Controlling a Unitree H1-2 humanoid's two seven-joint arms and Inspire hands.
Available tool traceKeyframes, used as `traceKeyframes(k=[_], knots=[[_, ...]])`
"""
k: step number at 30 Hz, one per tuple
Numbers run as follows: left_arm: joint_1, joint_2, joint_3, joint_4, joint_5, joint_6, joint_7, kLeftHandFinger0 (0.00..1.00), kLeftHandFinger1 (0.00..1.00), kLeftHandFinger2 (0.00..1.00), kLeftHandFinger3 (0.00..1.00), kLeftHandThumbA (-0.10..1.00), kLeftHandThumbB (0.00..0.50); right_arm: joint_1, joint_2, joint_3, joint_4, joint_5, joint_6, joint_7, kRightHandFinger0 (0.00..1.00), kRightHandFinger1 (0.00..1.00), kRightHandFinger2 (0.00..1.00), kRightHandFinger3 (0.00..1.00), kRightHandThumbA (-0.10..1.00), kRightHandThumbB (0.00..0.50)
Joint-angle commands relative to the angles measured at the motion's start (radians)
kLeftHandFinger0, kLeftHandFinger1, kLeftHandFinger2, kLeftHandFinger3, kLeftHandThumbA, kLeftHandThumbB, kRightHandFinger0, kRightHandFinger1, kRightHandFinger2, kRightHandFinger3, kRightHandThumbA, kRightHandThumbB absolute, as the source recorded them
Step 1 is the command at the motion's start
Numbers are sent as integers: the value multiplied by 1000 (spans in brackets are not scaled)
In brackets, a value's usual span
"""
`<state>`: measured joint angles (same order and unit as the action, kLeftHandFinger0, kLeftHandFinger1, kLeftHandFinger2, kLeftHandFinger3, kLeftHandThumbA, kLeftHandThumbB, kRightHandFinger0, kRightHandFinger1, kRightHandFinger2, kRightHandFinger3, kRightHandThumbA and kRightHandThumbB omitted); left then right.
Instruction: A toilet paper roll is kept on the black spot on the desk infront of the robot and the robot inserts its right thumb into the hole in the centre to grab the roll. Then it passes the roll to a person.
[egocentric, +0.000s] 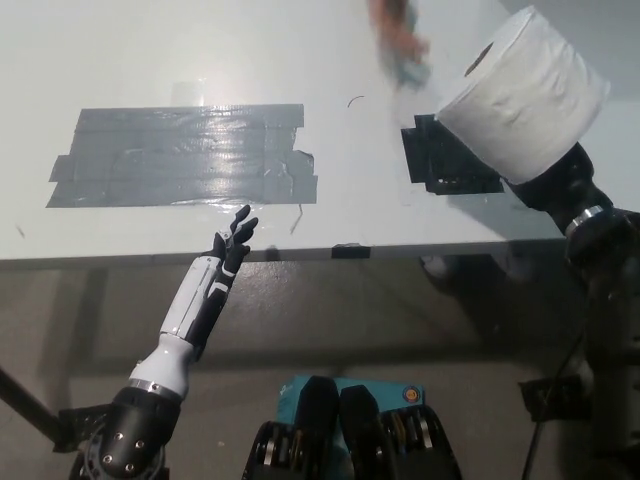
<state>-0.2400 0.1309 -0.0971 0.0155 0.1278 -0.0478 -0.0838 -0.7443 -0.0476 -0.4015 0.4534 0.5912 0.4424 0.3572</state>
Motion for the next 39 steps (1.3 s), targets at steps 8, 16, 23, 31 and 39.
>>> traceKeyframes(k=[8,16,23,31,39], knots=[[-41,9,13,-14,-15,-8,-9,1000,1000,1000,1000,1000,40,-22,-31,168,-225,282,28,-104,0,417,818,943,-100,118],[-34,13,8,-16,-6,-7,-10,1000,1000,1000,1000,1000,36,-59,-71,202,-173,218,28,-155,0,441,840,918,-100,120],[-32,13,5,-23,-2,2,-12,1000,1000,1000,1000,1000,29,-165,-112,246,-53,93,28,-226,0,472,860,1000,-100,148],[-36,11,0,-24,1,-1,-12,1000,1000,1000,1000,1000,32,-308,-188,427,100,-205,-20,-285,50,523,894,1000,-100,182],[-44,14,-2,-27,8,1,-12,1000,1000,1000,1000,1000,39,-416,-215,614,236,-406,-104,-294,173,625,980,989,-100,199]])
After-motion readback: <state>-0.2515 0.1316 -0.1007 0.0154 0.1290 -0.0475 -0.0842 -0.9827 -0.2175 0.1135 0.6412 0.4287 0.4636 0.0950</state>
